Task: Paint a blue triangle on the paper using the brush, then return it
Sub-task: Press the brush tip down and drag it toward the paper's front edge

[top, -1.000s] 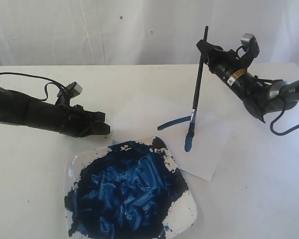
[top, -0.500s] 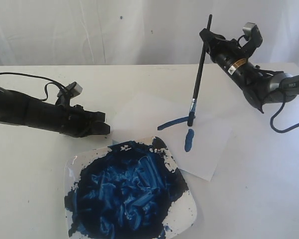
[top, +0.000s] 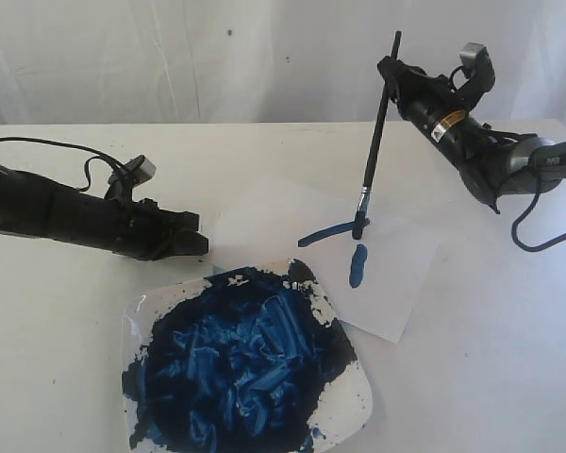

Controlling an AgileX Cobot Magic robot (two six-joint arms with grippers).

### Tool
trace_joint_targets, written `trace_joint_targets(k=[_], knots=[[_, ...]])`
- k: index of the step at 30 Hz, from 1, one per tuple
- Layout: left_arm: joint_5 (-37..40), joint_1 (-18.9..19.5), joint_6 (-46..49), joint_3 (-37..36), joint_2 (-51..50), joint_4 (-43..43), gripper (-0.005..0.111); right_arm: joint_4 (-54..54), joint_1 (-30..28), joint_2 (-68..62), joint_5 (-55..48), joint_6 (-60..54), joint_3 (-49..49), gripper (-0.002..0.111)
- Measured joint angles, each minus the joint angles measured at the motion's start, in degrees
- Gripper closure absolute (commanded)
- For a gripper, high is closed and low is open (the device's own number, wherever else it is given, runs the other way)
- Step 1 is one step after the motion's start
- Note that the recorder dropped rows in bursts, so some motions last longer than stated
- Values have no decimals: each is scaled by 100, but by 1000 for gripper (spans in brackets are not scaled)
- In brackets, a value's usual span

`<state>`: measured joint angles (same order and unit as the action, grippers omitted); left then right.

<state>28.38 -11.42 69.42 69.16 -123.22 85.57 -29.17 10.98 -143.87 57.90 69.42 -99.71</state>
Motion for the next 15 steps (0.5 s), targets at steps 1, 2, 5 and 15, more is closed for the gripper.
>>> trace_joint_targets(k=[1,2,5,15], knots=[[0,0,0,0,0,0,107,-57,0,0,0,47,0,108],[0,0,0,0,0,0,107,-121,0,0,-13,94,0,108],[0,0,0,0,0,0,107,-301,0,0,-104,146,0,108],[0,0,0,0,0,0,107,-403,0,0,-299,-131,0,108]])
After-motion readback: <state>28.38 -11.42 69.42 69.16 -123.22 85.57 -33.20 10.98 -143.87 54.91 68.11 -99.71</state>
